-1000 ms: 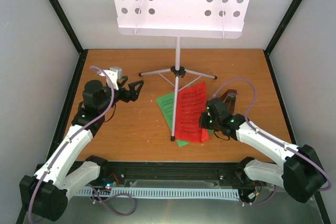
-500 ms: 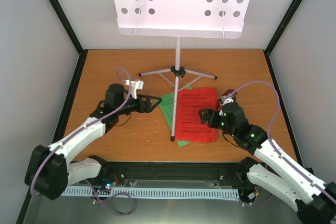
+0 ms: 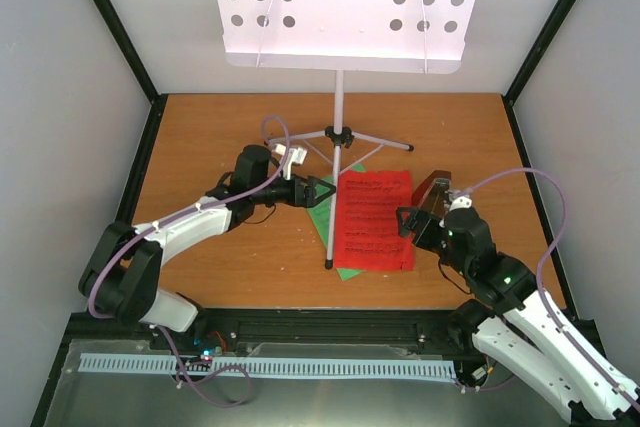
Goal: Pack up the instrument practice props
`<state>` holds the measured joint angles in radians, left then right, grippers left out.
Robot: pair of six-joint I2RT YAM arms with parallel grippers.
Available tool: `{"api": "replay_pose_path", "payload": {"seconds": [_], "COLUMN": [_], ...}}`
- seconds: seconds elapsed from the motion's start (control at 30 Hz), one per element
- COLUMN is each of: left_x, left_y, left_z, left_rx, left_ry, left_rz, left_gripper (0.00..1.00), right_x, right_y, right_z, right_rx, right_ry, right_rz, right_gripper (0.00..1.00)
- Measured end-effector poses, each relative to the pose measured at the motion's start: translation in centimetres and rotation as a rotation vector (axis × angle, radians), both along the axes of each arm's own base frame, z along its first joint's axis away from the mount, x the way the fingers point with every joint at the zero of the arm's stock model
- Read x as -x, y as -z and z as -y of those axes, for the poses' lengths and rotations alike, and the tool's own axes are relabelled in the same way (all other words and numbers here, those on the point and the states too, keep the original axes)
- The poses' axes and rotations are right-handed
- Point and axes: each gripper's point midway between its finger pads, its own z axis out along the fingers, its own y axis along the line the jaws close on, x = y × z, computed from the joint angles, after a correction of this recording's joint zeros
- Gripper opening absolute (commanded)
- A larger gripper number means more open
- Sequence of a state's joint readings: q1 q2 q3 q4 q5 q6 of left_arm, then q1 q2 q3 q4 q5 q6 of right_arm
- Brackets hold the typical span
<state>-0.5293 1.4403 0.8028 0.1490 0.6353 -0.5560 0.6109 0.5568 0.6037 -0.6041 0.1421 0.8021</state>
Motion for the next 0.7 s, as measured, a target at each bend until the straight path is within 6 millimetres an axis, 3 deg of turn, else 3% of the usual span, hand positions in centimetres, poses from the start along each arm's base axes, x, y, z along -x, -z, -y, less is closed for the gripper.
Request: {"api": "replay_pose_path", "payload": {"seconds": [0.2, 0.37, 0.7], "left_x": [-0.5, -1.5, -4.1], "left_y": [-0.2, -0.1, 0.9], "left_z": [0.1, 0.0, 2.2], "left_rx": [-0.009, -0.029, -0.023], "left_ry": [-0.002, -0.03, 0.006], "left_rz": [0.028, 0.048, 0.046], "left_gripper": [0.97, 0.88, 0.6], "right_x": [0.4, 0.6, 0.4], "right_y": [-1.3, 0.1, 1.6], "right_z": [0.4, 0.1, -0.9], "right_rx": [-0.081, -0.094, -0.103], "right_ry": [0.027, 0.015, -0.011], "right_rz": [0.047, 0.027, -0.007], "right_gripper": [1.0, 1.0, 1.0]}}
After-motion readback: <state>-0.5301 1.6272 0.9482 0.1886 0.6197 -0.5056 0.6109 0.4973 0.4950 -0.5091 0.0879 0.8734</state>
